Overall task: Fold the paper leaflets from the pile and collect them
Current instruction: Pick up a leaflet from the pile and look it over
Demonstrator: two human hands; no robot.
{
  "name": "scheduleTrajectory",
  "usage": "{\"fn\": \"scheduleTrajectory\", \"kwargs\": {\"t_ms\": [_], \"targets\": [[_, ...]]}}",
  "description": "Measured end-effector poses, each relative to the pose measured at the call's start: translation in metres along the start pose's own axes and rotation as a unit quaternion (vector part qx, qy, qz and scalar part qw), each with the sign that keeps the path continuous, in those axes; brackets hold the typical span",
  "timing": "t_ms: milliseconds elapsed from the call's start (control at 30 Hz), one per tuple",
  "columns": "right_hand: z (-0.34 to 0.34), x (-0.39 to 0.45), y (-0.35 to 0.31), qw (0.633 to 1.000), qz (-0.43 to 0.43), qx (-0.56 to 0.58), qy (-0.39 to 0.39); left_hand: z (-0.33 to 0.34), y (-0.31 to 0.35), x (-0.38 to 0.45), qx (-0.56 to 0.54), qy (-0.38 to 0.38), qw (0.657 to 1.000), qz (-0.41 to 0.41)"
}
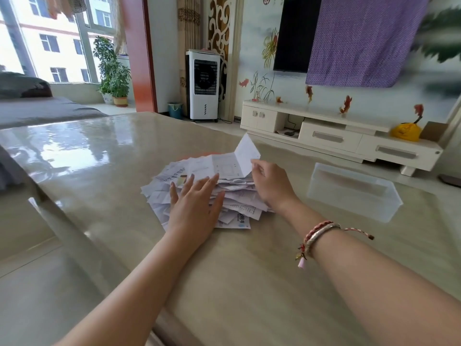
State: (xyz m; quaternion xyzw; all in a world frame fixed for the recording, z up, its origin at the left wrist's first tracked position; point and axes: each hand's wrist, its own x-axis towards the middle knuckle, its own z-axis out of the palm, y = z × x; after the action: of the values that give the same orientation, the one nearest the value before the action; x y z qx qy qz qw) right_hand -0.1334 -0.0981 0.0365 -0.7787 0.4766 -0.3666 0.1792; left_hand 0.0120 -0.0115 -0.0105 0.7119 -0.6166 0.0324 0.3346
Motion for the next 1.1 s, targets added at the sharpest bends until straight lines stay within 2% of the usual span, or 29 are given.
{"fn": "scheduleTrajectory", "kwargs": {"t_ms": [133, 233, 300, 367, 433, 467, 533, 600, 700, 800, 933, 1100], "targets": [[-0.035, -0.029, 0.002, 0.99, 0.028, 0.135, 0.039, -0.008, 0.008, -0.007, -0.028, 0.077, 0.996, 0.023], [-0.066, -0.052, 0.011, 0.948, 0.095, 0.298, 0.06, -0.013, 0.032, -0.012, -0.11, 0.093, 0.99, -0.003], [-0.089, -0.071, 0.015, 0.905, 0.131, 0.4, 0.067, -0.011, 0.054, -0.018, -0.238, 0.043, 0.969, -0.056], [-0.101, -0.086, 0.019, 0.872, 0.14, 0.463, 0.078, -0.004, 0.072, -0.025, -0.361, -0.013, 0.926, -0.109], [-0.103, -0.095, 0.026, 0.848, 0.144, 0.503, 0.088, 0.005, 0.087, -0.029, -0.426, -0.043, 0.891, -0.15], [-0.1, -0.097, 0.028, 0.842, 0.144, 0.511, 0.093, 0.007, 0.092, -0.029, -0.435, -0.052, 0.884, -0.162], [-0.092, -0.097, 0.034, 0.859, 0.133, 0.484, 0.106, 0.009, 0.099, -0.023, -0.448, -0.055, 0.877, -0.163], [-0.085, -0.098, 0.039, 0.91, 0.083, 0.394, 0.101, 0.008, 0.102, -0.016, -0.477, -0.065, 0.86, -0.169], [-0.077, -0.103, 0.047, 0.97, -0.021, 0.24, 0.046, 0.011, 0.102, -0.002, -0.565, -0.099, 0.79, -0.217], [-0.069, -0.105, 0.047, 0.981, -0.075, 0.177, -0.021, 0.014, 0.106, 0.009, -0.602, -0.119, 0.756, -0.229], [-0.061, -0.107, 0.051, 0.98, -0.086, 0.149, -0.098, 0.024, 0.105, 0.011, -0.626, -0.073, 0.738, -0.242], [-0.061, -0.111, 0.054, 0.99, -0.108, 0.07, -0.049, 0.022, 0.096, 0.006, -0.654, -0.096, 0.715, -0.227]]}}
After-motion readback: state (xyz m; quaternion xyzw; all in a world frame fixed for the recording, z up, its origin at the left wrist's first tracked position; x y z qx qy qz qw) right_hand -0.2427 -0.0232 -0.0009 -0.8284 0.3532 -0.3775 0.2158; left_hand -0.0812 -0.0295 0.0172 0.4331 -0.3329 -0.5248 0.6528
